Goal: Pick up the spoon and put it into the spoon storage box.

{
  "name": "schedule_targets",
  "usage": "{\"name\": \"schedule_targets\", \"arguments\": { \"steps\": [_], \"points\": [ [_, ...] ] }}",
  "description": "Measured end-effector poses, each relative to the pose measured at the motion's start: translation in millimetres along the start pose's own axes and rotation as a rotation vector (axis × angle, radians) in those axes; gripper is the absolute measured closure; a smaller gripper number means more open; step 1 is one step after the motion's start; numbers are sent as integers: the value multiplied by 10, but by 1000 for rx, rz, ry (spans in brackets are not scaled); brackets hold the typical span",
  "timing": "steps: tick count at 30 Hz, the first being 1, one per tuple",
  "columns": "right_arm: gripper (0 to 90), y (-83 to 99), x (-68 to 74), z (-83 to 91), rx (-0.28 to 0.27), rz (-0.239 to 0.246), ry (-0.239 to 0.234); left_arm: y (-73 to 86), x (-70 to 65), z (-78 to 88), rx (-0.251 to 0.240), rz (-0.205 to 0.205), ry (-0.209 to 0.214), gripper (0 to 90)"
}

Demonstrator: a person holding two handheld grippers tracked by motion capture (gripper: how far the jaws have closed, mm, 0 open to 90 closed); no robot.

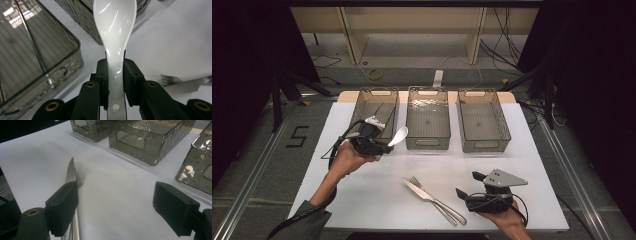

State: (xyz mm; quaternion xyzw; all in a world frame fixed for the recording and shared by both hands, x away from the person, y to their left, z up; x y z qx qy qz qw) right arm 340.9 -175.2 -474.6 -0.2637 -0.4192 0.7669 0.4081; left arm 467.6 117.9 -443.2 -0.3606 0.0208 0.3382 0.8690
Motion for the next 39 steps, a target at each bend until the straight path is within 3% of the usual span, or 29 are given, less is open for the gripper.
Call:
{"name": "schedule_targets", "arguments": {
  "steps": [6,10,18,25,39],
  "points": [
    [216,1,5,-5,0,2,-3,-218,64,-45,-26,7,-12,751],
    [216,-1,1,3,-2,2,-2,-356,71,-122,-62,23,13,751],
    [216,1,-2,2,-1,5,-5,-592,108,-236,-84,40,2,751],
    [216,1,3,3,0,4,-7,-753,186,-347,-103,69,5,751],
    [216,-1,10,0,-2,2,-13,-959,257,-495,-112,84,-9,751]
  ]
}}
Point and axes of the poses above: each handheld gripper's, and its own axes: z roughly backward along the jaws, y roughly out of its underside, x roughly to its left, the point moved 7 cm from there along -z, roughly forward along the jaws, and after that the axes turned 14 degrees about y, right-handed, at the moved point
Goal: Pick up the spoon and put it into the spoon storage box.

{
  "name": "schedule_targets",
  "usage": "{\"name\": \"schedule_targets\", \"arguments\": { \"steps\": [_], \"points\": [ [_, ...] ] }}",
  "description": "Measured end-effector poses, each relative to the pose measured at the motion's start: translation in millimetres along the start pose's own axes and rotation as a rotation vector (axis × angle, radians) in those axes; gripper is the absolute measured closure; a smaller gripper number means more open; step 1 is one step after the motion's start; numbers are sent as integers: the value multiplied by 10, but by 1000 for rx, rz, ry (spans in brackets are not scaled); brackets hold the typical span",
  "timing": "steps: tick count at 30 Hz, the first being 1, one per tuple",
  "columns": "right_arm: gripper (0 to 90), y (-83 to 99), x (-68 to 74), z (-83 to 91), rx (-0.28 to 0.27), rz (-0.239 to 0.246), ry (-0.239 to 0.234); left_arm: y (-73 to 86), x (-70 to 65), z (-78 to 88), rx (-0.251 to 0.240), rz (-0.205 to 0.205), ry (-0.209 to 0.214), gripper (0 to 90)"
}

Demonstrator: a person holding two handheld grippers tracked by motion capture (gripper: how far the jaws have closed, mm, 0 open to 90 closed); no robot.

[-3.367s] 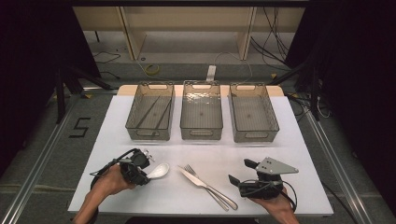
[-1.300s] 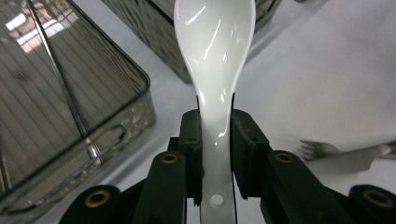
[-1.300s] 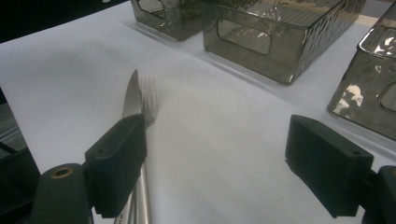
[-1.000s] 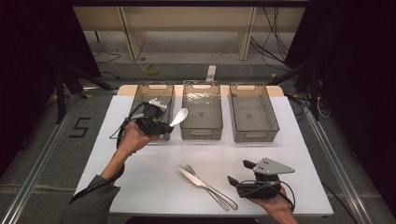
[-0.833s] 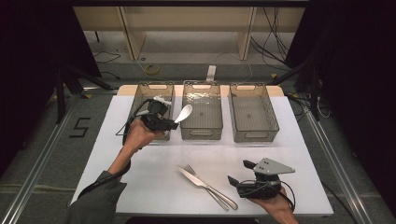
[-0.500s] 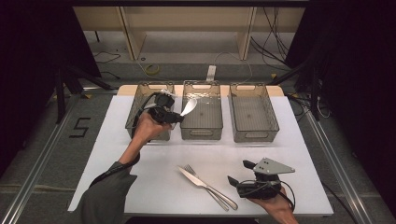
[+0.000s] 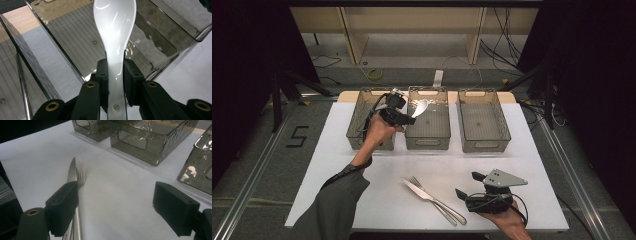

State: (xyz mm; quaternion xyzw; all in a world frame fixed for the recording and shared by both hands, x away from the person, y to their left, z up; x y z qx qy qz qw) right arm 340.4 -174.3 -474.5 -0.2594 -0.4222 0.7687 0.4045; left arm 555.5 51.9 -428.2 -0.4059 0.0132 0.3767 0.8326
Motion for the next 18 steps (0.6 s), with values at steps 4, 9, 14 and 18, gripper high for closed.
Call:
{"name": "schedule_targets", "arguments": {
  "steps": [4,9,14,18],
  "points": [
    [216,0,3,-3,2,0,0,-27,21,-47,-1,12,2,751],
    [216,0,4,-3,2,0,-2,-46,45,-109,-11,22,3,751],
    [216,3,4,-10,3,3,-6,-54,70,-158,-13,31,1,751],
    [216,4,11,-9,6,4,-6,-50,73,-217,-4,29,-8,751]
  ]
}}
Point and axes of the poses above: each handheld gripper's, and its own axes: z roughly backward along the jaws, y roughly out of its underside, x roughly to its left, the point moved 7 cm from there along -z, roughly forward along the jaws, and after that the axes turned 14 degrees about y, right-handed, at the moved point
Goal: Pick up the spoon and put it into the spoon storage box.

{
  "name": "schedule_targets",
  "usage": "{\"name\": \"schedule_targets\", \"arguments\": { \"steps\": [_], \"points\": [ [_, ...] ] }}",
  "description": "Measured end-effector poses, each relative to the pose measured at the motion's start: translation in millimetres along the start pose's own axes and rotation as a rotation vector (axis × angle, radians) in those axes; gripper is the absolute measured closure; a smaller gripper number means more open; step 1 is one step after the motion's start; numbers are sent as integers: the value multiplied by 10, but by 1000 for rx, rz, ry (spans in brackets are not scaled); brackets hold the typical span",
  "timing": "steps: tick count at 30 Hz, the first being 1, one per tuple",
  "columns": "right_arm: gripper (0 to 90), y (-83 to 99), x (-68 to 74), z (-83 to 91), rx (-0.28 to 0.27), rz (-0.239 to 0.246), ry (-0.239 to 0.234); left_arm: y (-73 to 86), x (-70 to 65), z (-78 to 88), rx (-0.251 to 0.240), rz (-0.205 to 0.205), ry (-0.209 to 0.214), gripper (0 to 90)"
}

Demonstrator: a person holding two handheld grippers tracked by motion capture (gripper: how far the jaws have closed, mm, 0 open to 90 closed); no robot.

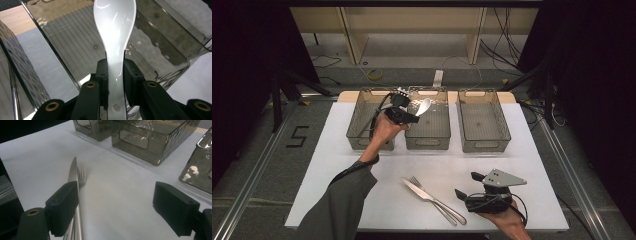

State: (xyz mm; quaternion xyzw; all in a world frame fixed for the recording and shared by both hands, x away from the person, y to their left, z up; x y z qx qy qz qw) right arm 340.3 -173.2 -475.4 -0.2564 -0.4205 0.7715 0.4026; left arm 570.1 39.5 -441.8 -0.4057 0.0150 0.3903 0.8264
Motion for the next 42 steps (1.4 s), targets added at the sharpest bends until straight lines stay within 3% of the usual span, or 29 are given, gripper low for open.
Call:
{"name": "schedule_targets", "arguments": {
  "steps": [8,11,16,24,26,32,36,42],
  "points": [
    [216,-1,-1,3,-2,0,-1,-2,0,-94,-1,14,-5,748],
    [216,1,1,0,1,0,-2,-30,-5,-96,-43,42,15,733],
    [215,1,11,-1,2,1,-6,-57,2,-70,-72,75,25,573],
    [216,5,19,-2,7,1,-11,-2,-32,106,-64,77,53,386],
    [215,4,26,-7,6,-5,-19,28,-41,163,-77,86,66,372],
    [216,-13,92,-12,13,-9,-82,176,-81,286,-57,60,74,296],
    [213,-19,144,-27,35,-2,-105,340,-125,387,-45,39,90,259],
    [213,-61,219,-55,61,32,-125,622,-185,569,-69,20,97,237]
  ]
}}
Point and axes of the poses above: each handheld gripper's, and its own axes: z roughly backward along the jaws, y roughly out of its underside, x roughly to its left, the point moved 7 cm from there along -z, roughly forward along the jaws, and after that the axes turned 14 degrees about y, right-handed, at the moved point
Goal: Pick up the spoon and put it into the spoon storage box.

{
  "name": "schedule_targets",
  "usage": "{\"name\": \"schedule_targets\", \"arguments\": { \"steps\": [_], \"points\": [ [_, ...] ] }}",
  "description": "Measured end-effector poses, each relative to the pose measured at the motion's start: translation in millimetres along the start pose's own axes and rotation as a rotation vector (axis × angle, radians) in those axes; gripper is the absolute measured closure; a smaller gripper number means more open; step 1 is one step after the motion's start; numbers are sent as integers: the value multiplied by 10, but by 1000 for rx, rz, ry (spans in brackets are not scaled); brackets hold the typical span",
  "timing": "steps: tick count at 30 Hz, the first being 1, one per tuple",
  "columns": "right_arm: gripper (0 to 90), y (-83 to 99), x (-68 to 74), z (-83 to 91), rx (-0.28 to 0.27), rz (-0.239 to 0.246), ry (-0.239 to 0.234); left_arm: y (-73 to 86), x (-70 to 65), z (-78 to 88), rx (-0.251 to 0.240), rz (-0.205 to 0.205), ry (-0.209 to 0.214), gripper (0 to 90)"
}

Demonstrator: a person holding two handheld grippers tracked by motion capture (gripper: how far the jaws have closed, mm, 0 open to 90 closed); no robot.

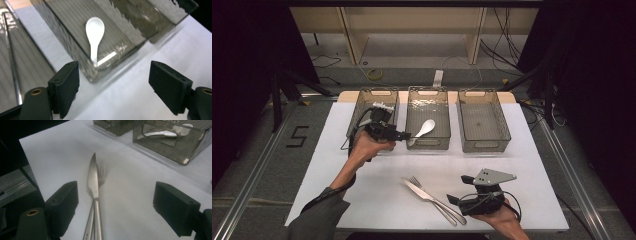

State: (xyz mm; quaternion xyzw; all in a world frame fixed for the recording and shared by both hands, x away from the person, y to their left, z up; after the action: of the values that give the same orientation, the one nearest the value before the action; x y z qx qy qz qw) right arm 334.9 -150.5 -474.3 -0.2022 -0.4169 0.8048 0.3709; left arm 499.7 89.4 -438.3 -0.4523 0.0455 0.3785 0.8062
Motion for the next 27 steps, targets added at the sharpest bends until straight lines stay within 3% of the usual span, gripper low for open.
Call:
{"name": "schedule_targets", "arguments": {
  "steps": [9,11,16,19,24,27],
  "points": [
    [215,-14,47,-58,61,44,-7,285,-182,211,-36,-43,21,214],
    [215,-12,56,-84,78,60,0,353,-177,228,-29,-60,21,211],
    [215,-11,84,-153,117,77,1,500,-150,289,-58,-54,33,205],
    [215,-25,107,-188,130,96,4,555,-180,344,-98,-52,68,199],
    [216,-30,151,-249,159,120,1,635,-201,409,-147,-72,69,199],
    [222,-27,175,-280,178,139,-4,706,-210,433,-148,-94,62,199]
  ]
}}
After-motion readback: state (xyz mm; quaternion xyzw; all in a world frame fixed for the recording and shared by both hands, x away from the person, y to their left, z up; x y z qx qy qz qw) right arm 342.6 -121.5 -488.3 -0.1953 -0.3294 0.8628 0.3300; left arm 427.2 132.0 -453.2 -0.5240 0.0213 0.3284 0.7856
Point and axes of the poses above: each handheld gripper's, and its own axes: z roughly backward along the jaws, y roughly out of its underside, x roughly to its left, the point moved 7 cm from there along -z, roughly forward along the jaws, and after that the axes turned 14 degrees about y, right-handed, at the moved point
